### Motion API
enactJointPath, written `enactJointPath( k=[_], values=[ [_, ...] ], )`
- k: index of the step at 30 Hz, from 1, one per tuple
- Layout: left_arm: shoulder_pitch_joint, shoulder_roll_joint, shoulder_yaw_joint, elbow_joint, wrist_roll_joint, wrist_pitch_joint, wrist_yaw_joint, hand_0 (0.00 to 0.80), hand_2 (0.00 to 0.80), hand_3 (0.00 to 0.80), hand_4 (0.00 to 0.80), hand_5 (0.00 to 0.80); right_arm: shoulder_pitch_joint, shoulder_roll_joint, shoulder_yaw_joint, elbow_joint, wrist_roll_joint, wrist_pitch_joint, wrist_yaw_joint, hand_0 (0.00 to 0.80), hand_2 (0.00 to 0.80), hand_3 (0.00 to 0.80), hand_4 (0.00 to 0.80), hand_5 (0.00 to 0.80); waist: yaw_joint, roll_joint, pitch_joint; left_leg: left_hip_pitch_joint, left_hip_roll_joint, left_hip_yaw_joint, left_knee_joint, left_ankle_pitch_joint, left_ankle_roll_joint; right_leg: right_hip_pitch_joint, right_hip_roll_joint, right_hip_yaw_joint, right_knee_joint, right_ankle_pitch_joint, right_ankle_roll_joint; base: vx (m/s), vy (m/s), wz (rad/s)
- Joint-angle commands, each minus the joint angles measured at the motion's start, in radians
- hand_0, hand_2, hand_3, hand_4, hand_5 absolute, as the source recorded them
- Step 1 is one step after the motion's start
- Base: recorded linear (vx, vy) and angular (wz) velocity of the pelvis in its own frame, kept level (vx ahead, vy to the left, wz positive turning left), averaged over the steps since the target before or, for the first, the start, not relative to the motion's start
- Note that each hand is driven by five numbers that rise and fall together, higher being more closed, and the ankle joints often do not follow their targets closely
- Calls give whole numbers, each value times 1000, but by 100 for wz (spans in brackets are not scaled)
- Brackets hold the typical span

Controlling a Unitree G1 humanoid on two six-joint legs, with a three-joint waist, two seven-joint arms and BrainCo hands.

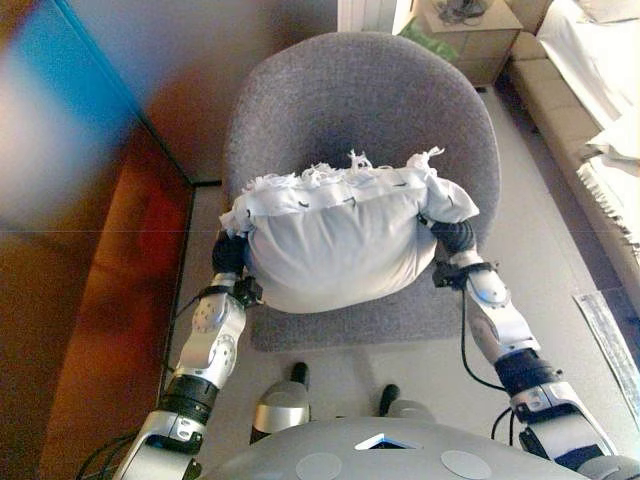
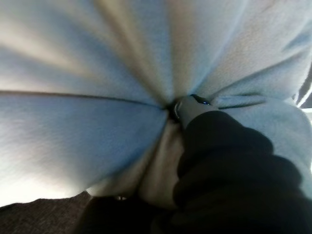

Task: Pick up the cushion and take it to the sofa

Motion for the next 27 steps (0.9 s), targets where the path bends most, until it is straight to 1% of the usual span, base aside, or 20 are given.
enactJointPath(
  k=[1, 3, 6, 10, 11, 13, 15, 17, 21, 23, 27],
  values=[
    [-278, -54, -93, 34, 76, -75, 15, 800, 800, 800, 800, 800, -282, 51, 70, -8, 24, -50, -26, 800, 800, 800, 800, 800, -23, -41, 57, -16, 23, 13, 52, -76, -28, -51, -32, 6, 2, 24, 16, -139, 20, 12],
    [-362, -63, -99, 115, 70, -90, 22, 800, 800, 800, 800, 800, -371, 46, 90, 59, 47, -39, -46, 800, 800, 800, 800, 800, -27, -38, 82, -30, 20, 7, 60, -79, -30, -63, -34, 9, 6, 24, 17, -107, 17, 12],
    [-469, -68, -105, 224, 56, -88, 25, 800, 800, 800, 800, 800, -467, 33, 106, 167, 83, -35, -42, 800, 800, 800, 800, 800, -30, -35, 107, -48, 16, -3, 70, -84, -35, -75, -36, 14, 9, 23, 20, -60, 19, 6],
    [-604, -52, -117, 349, 32, -84, 39, 800, 800, 800, 800, 800, -590, 16, 133, 280, 112, -19, -46, 800, 800, 800, 800, 800, -39, -30, 137, -72, 13, -11, 74, -85, -40, -102, -38, 25, 13, 24, 26, -70, 22, 0],
    [-647, -44, -122, 381, 17, -66, 44, 800, 800, 800, 800, 800, -624, 12, 141, 315, 118, -13, -46, 800, 800, 800, 800, 800, -43, -29, 147, -80, 14, -11, 73, -84, -42, -113, -38, 31, 14, 25, 28, -63, 19, 0],
    [-707, -30, -134, 437, 8, -57, 39, 800, 800, 800, 800, 800, -666, 10, 144, 359, 126, -2, -53, 800, 800, 800, 800, 800, -51, -28, 163, -92, 15, -8, 71, -79, -44, -129, -38, 39, 15, 28, 31, -50, 17, 0],
    [-760, -16, -147, 482, -18, -25, 25, 800, 800, 800, 800, 800, -703, 8, 142, 413, 138, 5, -67, 800, 800, 800, 800, 800, -59, -26, 178, -105, 17, -8, 69, -75, -46, -147, -37, 49, 19, 31, 33, -44, 18, 0],
    [-811, -2, -157, 528, -9, -21, 24, 800, 800, 800, 800, 800, -743, 9, 136, 458, 164, 6, -100, 800, 800, 800, 800, 800, -67, -20, 199, -119, 18, -5, 64, -69, -46, -171, -36, 60, 26, 34, 35, -79, 44, -3],
    [-892, 19, -185, 606, -11, -14, 14, 800, 800, 800, 800, 800, -798, 24, 129, 481, 169, 7, -157, 800, 800, 800, 800, 800, -93, -11, 238, -148, 19, 12, 49, -54, -43, -221, -32, 88, 45, 37, 35, -86, 81, -3],
    [-915, 28, -191, 628, -35, -4, 1, 800, 800, 800, 800, 800, -808, 23, 137, 481, 168, 15, -165, 800, 800, 800, 800, 800, -102, -9, 248, -153, 19, 20, 46, -50, -42, -233, -32, 98, 51, 38, 36, -23, 75, -3],
    [-957, 36, -189, 693, -70, -9, -16, 800, 800, 800, 800, 800, -833, 25, 135, 534, 174, 3, -176, 800, 800, 800, 800, 800, -116, -8, 265, -170, 14, 32, 59, -53, -39, -268, -37, 114, 75, 38, 38, -15, 52, -13]
  ],
)
